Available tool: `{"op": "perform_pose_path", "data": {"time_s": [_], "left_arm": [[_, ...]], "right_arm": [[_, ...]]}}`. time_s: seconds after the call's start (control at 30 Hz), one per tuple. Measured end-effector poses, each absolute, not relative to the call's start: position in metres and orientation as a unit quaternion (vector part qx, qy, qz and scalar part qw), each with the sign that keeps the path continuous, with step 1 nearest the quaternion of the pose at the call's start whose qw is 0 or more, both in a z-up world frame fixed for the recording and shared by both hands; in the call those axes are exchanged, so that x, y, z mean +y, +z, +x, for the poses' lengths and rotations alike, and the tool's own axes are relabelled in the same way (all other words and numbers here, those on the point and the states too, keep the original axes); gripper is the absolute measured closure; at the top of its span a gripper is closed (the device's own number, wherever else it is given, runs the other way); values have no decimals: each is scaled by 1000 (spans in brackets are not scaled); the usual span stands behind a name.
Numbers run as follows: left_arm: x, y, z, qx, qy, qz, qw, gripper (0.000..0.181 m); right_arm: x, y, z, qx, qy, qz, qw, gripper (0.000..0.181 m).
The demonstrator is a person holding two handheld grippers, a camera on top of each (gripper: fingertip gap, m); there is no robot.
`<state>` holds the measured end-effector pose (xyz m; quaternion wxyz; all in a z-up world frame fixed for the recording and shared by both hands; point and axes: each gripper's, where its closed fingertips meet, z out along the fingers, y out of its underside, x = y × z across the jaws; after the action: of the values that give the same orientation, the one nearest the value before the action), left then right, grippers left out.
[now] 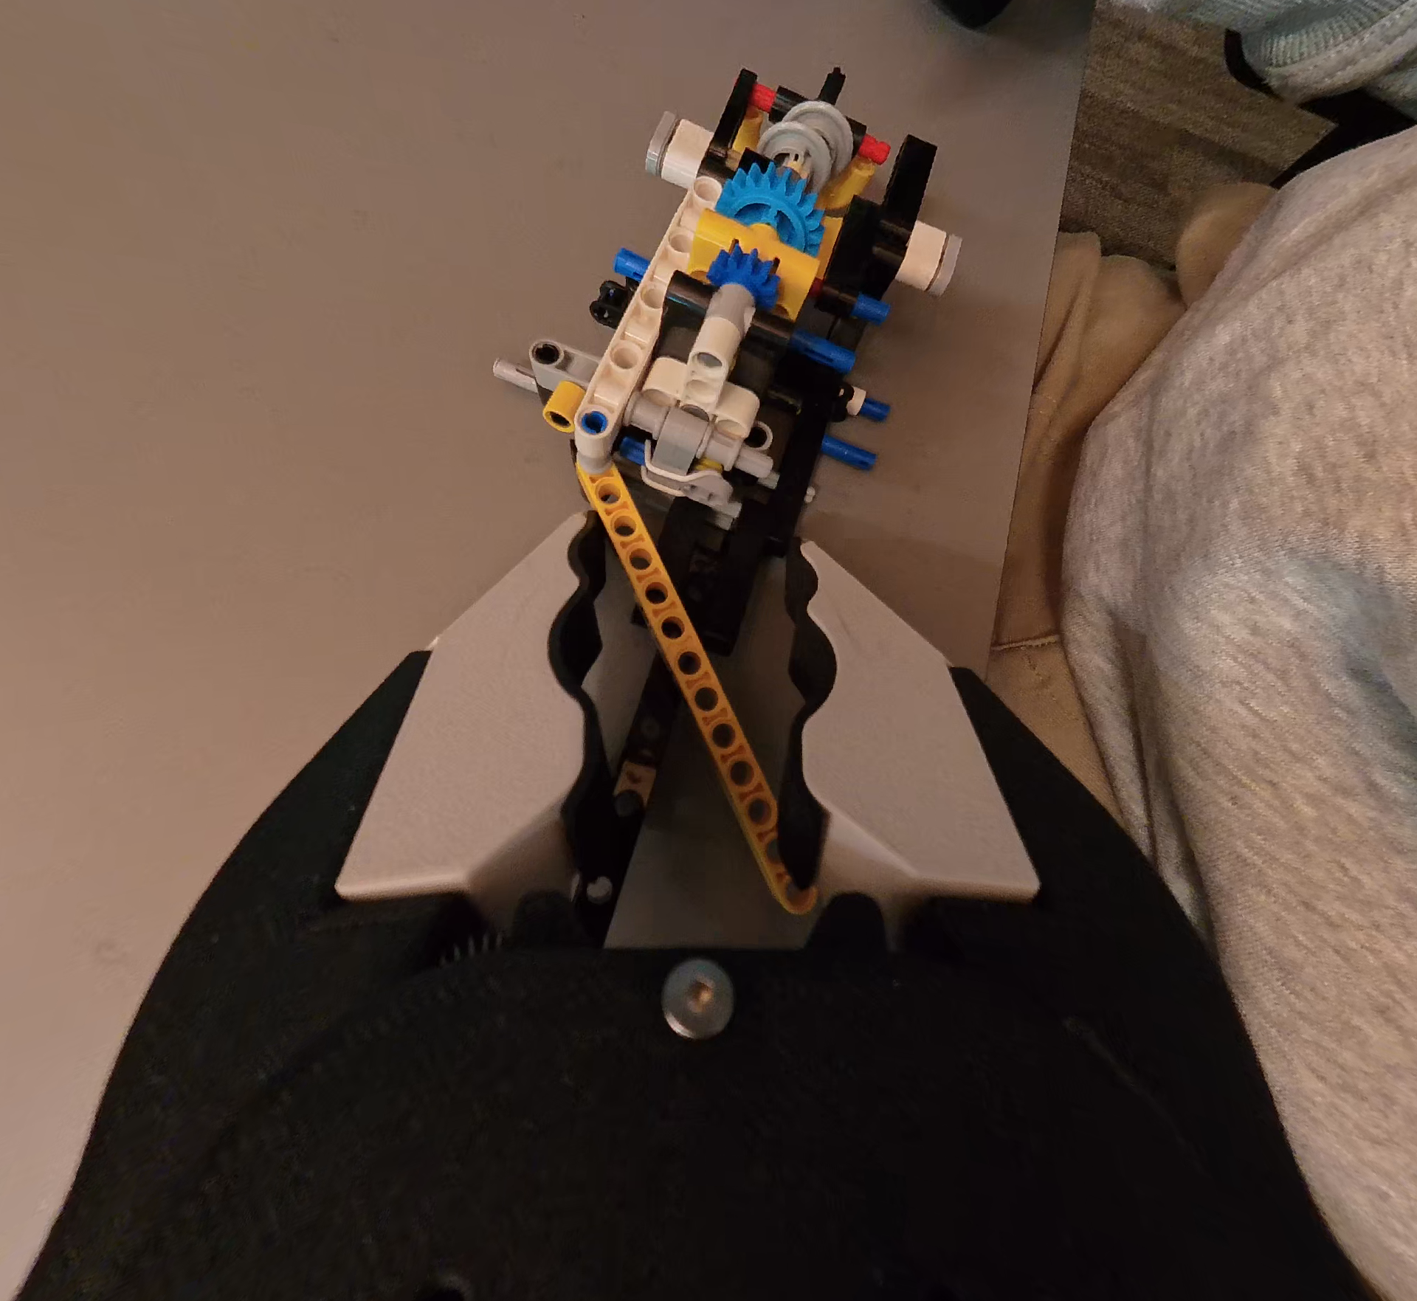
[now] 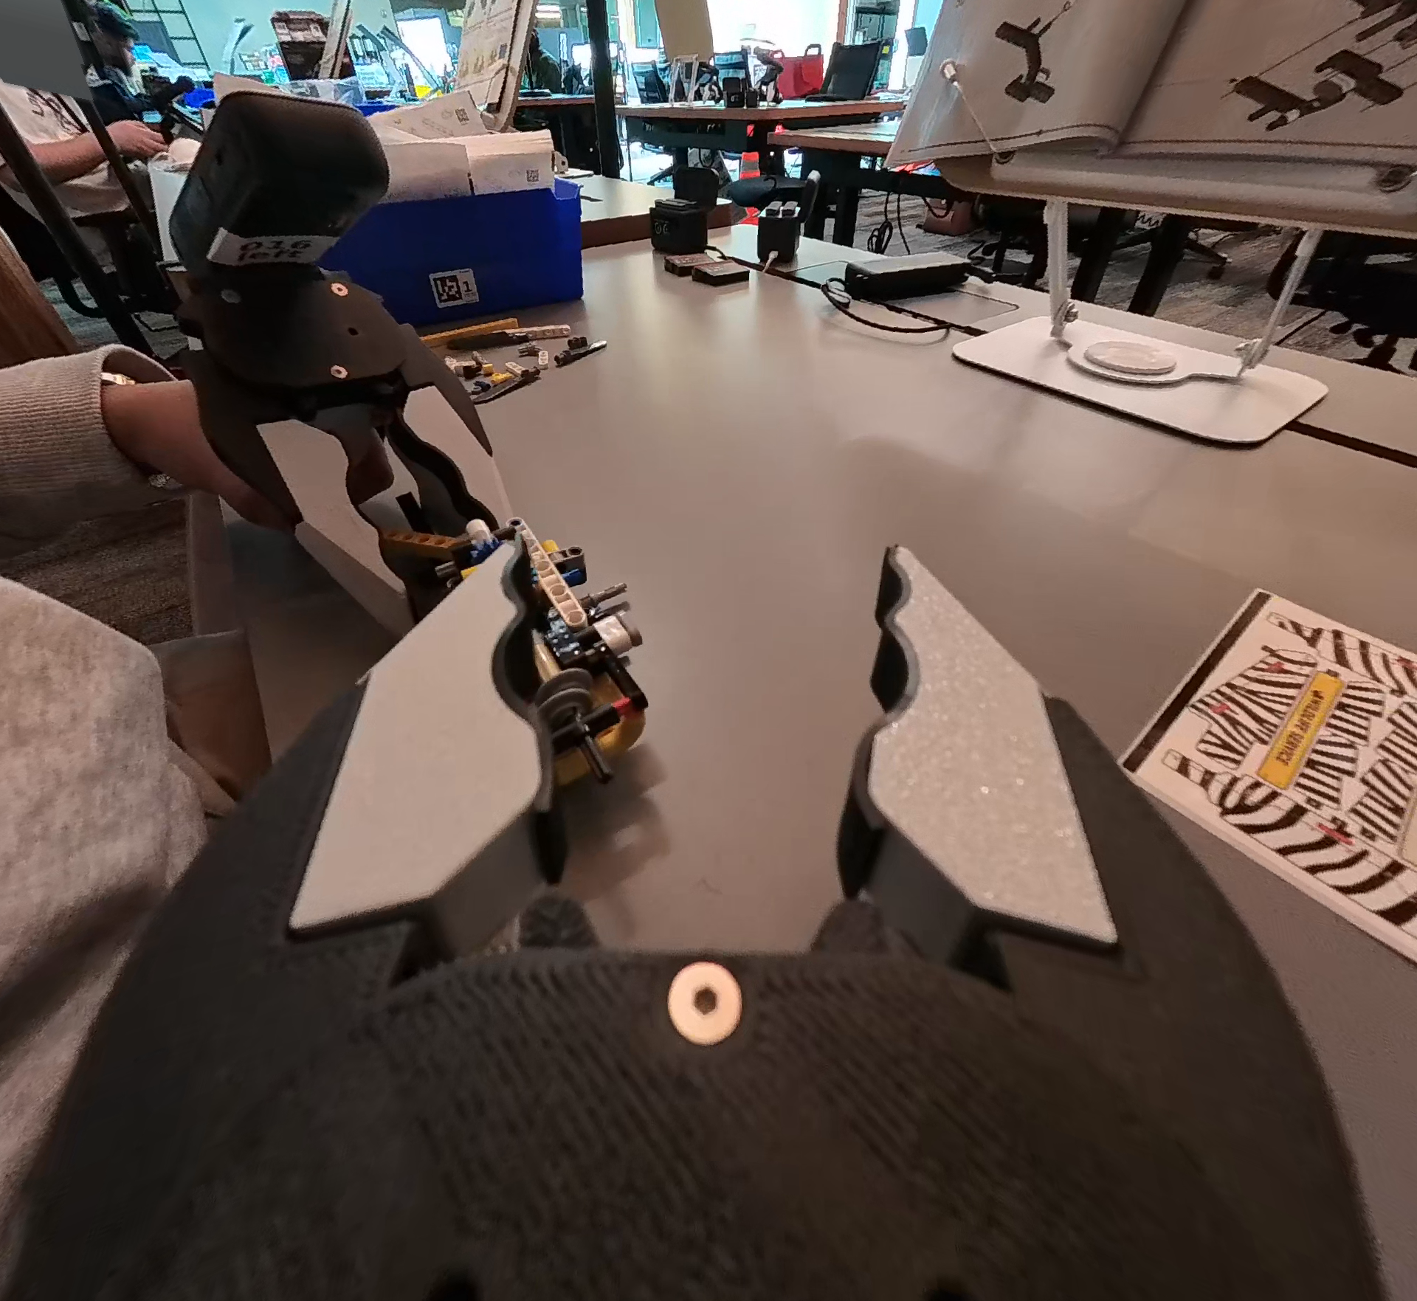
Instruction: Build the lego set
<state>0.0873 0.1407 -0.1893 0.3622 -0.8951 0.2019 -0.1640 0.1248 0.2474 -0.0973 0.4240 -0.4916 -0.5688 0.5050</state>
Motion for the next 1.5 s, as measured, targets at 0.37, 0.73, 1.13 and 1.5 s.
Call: {"op": "perform_pose_path", "data": {"time_s": [0.37,0.73,1.13,1.5], "left_arm": [[141,-189,87,203,-162,-895,362,135],[141,-189,87,201,-166,-895,362,135],[140,-189,87,201,-166,-895,362,135],[142,-189,87,200,-167,-895,362,135]], "right_arm": [[216,-112,153,-669,530,-412,318,103],[210,-149,147,-756,440,-400,275,108],[206,-158,148,-774,433,-396,236,118],[205,-159,150,-781,435,-388,223,130]]}}
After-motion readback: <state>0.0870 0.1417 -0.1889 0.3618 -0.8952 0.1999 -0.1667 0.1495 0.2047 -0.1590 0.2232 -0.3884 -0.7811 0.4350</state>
